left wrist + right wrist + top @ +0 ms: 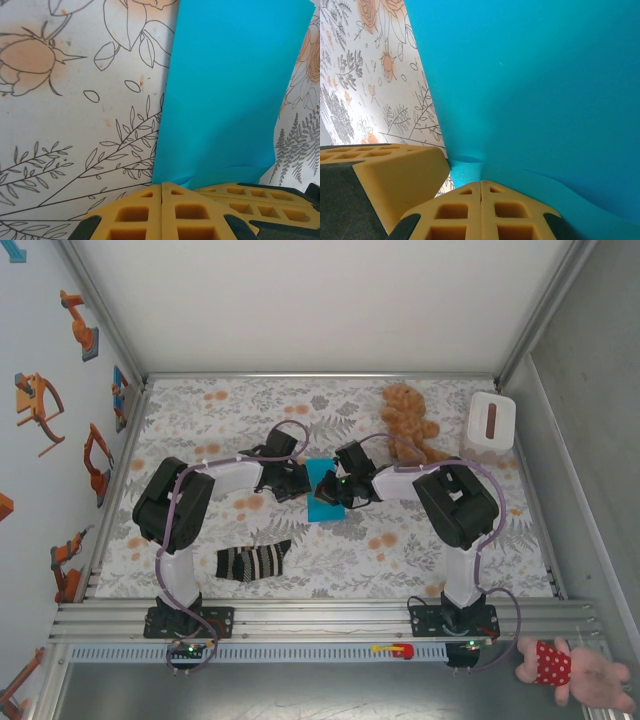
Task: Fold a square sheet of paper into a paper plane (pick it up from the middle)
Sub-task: Fold the triangle a second time at the center of the table.
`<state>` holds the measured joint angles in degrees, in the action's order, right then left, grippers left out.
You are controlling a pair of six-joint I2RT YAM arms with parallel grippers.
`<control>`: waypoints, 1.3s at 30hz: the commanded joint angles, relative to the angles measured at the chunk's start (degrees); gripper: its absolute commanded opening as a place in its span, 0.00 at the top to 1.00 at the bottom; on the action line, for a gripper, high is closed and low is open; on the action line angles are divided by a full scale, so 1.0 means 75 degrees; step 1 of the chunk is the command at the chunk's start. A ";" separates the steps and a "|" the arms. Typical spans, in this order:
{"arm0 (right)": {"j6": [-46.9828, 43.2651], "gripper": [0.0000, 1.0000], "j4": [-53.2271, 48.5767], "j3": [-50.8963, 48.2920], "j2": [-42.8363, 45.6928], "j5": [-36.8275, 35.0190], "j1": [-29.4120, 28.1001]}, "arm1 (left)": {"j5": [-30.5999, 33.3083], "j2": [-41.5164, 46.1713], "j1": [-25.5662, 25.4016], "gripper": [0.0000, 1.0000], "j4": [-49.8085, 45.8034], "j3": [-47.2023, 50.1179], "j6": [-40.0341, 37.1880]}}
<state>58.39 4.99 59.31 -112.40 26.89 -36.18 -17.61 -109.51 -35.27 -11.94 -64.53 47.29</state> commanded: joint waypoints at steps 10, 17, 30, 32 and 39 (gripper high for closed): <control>0.0012 1.00 -0.0191 -0.0241 -0.0046 -0.0090 0.0007 | 0.0354 -0.0383 -0.0055 0.94 -0.0663 -0.0161 -0.0175; -0.0439 1.00 -0.0185 -0.0148 0.0705 -0.0120 0.0045 | 0.0508 -0.0537 -0.0055 0.95 -0.0854 -0.0152 -0.0235; -0.0476 1.00 -0.0233 -0.0520 0.0365 -0.0445 0.0204 | 0.0513 -0.0590 -0.0045 0.95 -0.0936 -0.0214 -0.0270; -0.0463 1.00 -0.0189 -0.0664 0.0370 -0.0478 0.0263 | 0.0541 -0.0584 -0.0052 0.94 -0.0950 -0.0209 -0.0270; -0.0383 1.00 0.0069 -0.1214 0.0310 -0.0551 0.0336 | 0.0543 -0.0598 -0.0040 0.95 -0.1009 -0.0243 -0.0290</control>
<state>55.68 8.40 53.23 -108.71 26.15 -34.22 -16.47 -111.09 -35.29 -14.96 -66.67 46.59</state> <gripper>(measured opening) 0.049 0.057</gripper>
